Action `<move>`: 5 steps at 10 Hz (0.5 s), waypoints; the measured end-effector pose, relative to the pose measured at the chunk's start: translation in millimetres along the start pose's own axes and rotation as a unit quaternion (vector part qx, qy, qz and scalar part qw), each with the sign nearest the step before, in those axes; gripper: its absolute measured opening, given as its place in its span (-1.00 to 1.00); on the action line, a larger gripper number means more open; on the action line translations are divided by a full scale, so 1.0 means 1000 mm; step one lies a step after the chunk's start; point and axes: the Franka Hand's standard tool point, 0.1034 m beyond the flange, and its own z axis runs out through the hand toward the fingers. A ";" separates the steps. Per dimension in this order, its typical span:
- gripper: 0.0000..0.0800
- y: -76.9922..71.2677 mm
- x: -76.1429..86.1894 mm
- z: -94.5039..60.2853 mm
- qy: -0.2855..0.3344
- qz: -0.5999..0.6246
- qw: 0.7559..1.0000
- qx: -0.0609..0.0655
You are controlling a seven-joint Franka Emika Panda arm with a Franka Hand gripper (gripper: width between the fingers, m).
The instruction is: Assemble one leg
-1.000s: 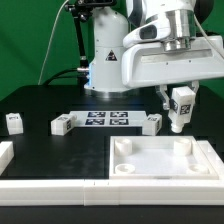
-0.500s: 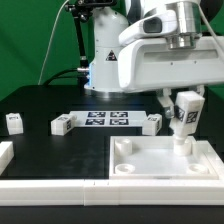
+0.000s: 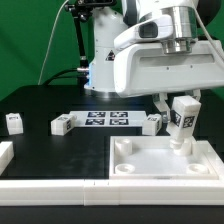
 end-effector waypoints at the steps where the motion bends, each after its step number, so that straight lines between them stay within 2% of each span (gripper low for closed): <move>1: -0.29 -0.002 0.005 0.003 -0.009 0.024 1.000 0.005; 4: -0.29 -0.006 0.032 0.012 -0.007 0.038 0.999 0.011; 5: -0.29 -0.003 0.039 0.016 0.010 0.035 0.999 0.007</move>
Offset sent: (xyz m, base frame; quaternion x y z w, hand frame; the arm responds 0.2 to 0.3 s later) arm 0.0407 0.0191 -0.0020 0.0053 0.0003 0.0487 0.9988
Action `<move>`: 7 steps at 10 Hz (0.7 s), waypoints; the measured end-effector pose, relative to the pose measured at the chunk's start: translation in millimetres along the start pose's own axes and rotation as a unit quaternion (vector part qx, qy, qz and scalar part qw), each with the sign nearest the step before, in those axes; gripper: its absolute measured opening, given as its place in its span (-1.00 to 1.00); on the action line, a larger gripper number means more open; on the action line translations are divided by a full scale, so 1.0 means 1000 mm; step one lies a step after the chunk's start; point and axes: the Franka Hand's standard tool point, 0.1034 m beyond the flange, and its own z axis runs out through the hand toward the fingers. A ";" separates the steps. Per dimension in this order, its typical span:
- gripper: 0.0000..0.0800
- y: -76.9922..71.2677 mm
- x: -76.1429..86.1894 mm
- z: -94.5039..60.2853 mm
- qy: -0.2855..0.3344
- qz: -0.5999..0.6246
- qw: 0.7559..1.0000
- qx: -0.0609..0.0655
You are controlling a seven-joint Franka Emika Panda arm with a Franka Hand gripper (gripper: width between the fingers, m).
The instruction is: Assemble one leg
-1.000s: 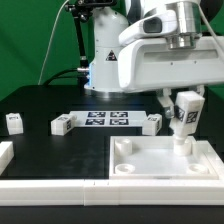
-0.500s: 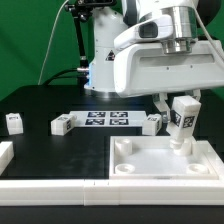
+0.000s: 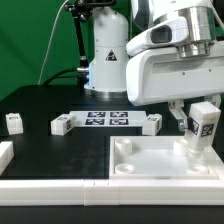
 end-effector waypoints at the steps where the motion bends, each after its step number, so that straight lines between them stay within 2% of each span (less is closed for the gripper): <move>1: -0.29 0.000 -0.003 0.001 -0.003 0.000 1.000 0.001; 2: -0.29 0.001 -0.001 0.001 0.010 -0.002 1.000 -0.003; 4: -0.29 0.000 -0.002 0.002 0.008 -0.002 1.000 -0.002; 7: -0.29 -0.005 -0.012 0.010 0.023 -0.003 1.000 -0.005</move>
Offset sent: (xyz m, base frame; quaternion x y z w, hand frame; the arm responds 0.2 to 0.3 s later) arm 0.0000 0.0000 0.0000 0.0000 0.0000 0.0000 1.0000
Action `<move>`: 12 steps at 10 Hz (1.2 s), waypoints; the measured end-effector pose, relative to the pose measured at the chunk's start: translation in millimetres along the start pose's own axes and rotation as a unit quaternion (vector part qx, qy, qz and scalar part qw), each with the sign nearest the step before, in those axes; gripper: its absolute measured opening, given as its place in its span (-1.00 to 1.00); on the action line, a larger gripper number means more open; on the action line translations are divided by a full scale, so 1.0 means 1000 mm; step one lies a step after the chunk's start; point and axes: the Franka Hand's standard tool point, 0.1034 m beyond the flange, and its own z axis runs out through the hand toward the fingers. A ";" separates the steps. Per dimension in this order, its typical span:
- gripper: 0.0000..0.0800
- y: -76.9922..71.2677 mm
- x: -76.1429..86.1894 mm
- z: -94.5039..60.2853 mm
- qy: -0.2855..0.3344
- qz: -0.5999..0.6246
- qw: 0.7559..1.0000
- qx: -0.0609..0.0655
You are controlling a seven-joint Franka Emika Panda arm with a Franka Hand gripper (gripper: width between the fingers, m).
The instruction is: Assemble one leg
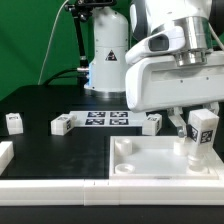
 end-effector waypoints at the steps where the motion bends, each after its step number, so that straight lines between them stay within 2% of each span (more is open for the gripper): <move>1: -0.29 -0.001 -0.001 0.001 -0.001 -0.001 1.000 0.000; 5: -0.29 0.000 0.000 0.002 0.002 -0.001 1.000 0.000; 7: -0.29 0.004 0.002 0.006 0.014 -0.006 1.000 -0.004; 9: -0.29 0.002 -0.003 0.013 0.014 -0.006 1.000 -0.004; 12: -0.29 0.003 -0.003 0.014 0.023 -0.005 1.000 -0.006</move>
Offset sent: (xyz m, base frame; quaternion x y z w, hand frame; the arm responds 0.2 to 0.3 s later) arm 0.0017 0.0016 -0.0033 -0.0020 0.0023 0.0000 1.0000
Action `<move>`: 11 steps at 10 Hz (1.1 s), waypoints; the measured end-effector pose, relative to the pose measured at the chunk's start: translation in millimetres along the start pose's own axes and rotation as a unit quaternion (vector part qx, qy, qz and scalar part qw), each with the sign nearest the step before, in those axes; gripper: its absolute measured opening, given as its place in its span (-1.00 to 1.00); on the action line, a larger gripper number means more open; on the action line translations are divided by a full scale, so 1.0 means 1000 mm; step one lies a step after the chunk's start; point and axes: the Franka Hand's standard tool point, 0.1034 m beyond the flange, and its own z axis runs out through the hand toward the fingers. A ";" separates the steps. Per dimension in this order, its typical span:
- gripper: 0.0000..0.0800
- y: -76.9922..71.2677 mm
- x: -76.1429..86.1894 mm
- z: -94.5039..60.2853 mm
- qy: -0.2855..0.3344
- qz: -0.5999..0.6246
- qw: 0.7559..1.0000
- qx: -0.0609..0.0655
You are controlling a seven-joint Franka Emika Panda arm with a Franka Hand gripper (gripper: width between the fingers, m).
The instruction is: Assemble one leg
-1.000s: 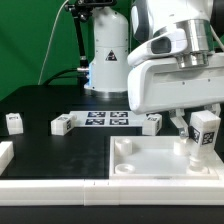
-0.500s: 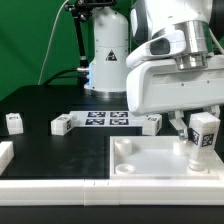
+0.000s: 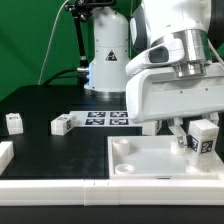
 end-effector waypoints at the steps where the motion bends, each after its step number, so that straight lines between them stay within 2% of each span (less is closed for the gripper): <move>1: -0.29 0.000 0.000 0.000 0.006 0.000 1.000 -0.002; 2: -0.29 0.001 0.001 0.000 0.016 -0.003 1.000 -0.005; 3: -0.10 0.001 0.001 0.000 0.016 -0.003 1.000 -0.005; 4: -0.10 0.001 0.001 0.000 0.016 -0.003 1.000 -0.005; 5: 0.24 0.001 0.001 0.000 0.016 -0.003 1.000 -0.005; 6: 0.50 0.001 0.001 0.000 0.016 -0.003 1.000 -0.005; 7: 0.50 0.001 0.001 0.000 0.016 -0.003 1.000 -0.005; 8: 0.60 0.001 0.001 0.000 0.016 -0.003 1.000 -0.005; 11: 0.62 0.001 0.001 0.000 0.016 -0.003 1.000 -0.005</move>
Offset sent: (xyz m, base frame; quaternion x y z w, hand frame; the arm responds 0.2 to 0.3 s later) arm 0.0000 0.0000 0.0000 0.0000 0.0000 0.0000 1.0000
